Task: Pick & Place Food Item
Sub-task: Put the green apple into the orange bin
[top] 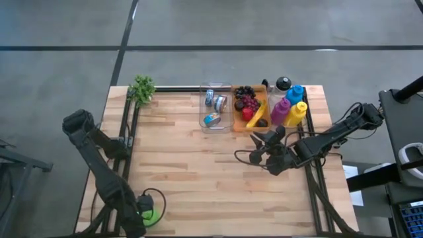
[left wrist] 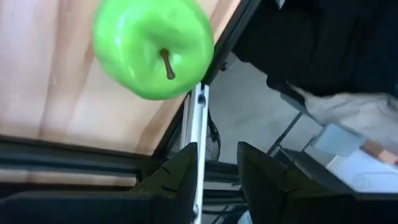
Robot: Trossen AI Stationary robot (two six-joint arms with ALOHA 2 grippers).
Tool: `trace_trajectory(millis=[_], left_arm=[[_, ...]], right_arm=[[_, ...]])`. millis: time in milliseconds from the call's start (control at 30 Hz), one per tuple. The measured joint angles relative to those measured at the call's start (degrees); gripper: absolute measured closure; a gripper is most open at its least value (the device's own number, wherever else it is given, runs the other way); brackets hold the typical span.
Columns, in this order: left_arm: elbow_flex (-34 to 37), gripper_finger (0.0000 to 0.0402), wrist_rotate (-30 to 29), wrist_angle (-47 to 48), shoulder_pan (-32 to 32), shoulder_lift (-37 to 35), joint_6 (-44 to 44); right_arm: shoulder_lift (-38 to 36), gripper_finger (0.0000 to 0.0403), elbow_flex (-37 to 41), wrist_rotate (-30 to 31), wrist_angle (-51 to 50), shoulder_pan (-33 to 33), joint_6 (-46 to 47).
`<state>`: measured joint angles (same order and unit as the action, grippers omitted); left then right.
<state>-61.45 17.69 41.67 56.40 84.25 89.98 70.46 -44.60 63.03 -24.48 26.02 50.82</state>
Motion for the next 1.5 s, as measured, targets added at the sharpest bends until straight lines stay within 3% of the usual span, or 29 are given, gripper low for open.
trace_trajectory(millis=[633,1000,1233,1500], left_arm=[[16.7,0.0284,1.5,-19.6,-3.1,0.0,-2.8],[17.6,0.0284,-1.5,-19.6,-10.0,0.0,-14.8],[17.6,0.0284,-3.2,-21.6,-11.5,1.2,-16.9],[16.1,0.0284,1.6,-31.0,-11.6,9.3,-19.7]], right_arm=[[0.0,0.0329,0.0,0.0,0.2,0.0,-1.3],[0.0,0.0330,0.0,0.0,0.4,0.0,-1.5],[0.0,0.0339,0.0,0.0,0.5,0.0,-2.0],[0.0,0.0329,0.0,0.0,0.5,0.0,-2.0]])
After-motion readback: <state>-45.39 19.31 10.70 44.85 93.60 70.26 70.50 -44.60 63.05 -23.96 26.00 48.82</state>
